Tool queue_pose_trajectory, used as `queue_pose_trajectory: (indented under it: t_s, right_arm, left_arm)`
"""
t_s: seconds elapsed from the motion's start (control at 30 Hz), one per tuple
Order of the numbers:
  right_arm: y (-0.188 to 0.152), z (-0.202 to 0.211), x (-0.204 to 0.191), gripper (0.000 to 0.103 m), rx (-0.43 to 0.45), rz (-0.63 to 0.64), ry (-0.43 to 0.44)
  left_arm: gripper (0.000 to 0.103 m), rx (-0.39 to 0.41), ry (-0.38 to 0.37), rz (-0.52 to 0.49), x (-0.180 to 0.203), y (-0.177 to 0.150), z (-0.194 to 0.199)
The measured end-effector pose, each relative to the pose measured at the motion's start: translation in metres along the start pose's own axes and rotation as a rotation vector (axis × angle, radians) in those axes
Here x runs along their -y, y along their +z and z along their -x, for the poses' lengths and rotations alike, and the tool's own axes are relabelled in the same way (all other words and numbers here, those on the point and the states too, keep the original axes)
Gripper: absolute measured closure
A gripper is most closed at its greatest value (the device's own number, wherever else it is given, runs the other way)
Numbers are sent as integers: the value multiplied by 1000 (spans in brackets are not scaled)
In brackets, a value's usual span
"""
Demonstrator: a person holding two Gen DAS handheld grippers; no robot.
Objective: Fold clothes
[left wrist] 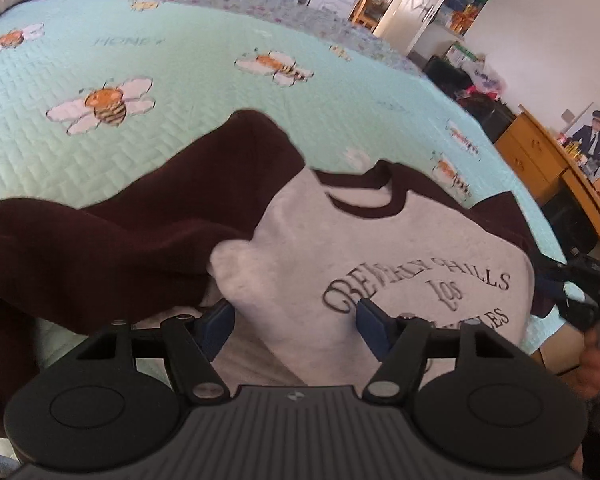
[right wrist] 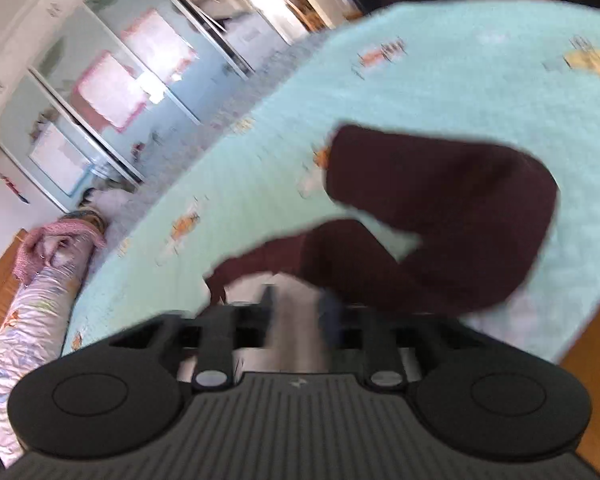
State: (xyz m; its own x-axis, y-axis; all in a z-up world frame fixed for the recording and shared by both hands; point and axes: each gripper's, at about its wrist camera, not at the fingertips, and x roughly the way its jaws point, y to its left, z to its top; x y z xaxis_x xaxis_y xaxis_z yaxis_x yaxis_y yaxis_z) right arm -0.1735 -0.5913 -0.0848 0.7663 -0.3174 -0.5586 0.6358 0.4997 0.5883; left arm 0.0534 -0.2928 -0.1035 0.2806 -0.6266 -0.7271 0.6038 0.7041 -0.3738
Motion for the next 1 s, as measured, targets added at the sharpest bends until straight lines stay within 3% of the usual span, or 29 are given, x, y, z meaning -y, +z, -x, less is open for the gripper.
queue_pose_trajectory:
  t_s: [0.1, 0.27, 0.3, 0.37, 0.4, 0.43, 0.47, 0.6, 0.67, 0.7, 0.73, 0.8, 0.87, 1.0]
  right_arm:
    - [-30, 3, -4, 29, -44, 59, 24]
    - [-45, -27, -11, 28, -143, 78, -10]
    - [-42, -35, -12, 31, -158, 73, -18]
    - [-35, -44, -17, 72, -162, 84, 2]
    - [-28, -47, -19, 92, -161, 99, 11]
    - [-21, -50, -20, 92, -160, 115, 20]
    - [-14, -50, -27, 92, -133, 133, 35]
    - [16, -18, -58, 92, 32, 222, 173]
    - [24, -12, -72, 88, 93, 245, 242]
    - [27, -12, -77, 76, 104, 244, 256]
    - [27, -15, -80, 48, 99, 235, 249]
    - [19, -31, -79, 8, 35, 227, 191]
    - [5, -46, -71, 15, -49, 214, 119]
    - [-30, -31, -51, 16, -105, 224, 61]
  left_arm:
    - [28, -54, -16, 7, -3, 3, -14]
    - [24, -77, -19, -2, -2, 20, -37]
    - [25, -72, -19, -3, -2, 23, -39]
    - [35, -60, -17, -5, -1, 29, -45]
    - [55, -55, -17, -6, -1, 32, -48]
    - [74, -49, -16, -8, -1, 35, -51]
    - [80, -20, -25, 1, -2, 40, -47]
    - [81, 213, -58, -7, -8, 69, -1]
    - [76, 272, -34, -14, -9, 78, 14]
    - [64, 263, -8, -6, -11, 79, 13]
    - [45, 224, 21, -1, -14, 78, 7]
    - [40, 105, 63, 11, -25, 64, -14]
    - [40, 36, 91, 45, -36, 44, -26]
    - [37, 38, 118, 20, -34, 11, -12]
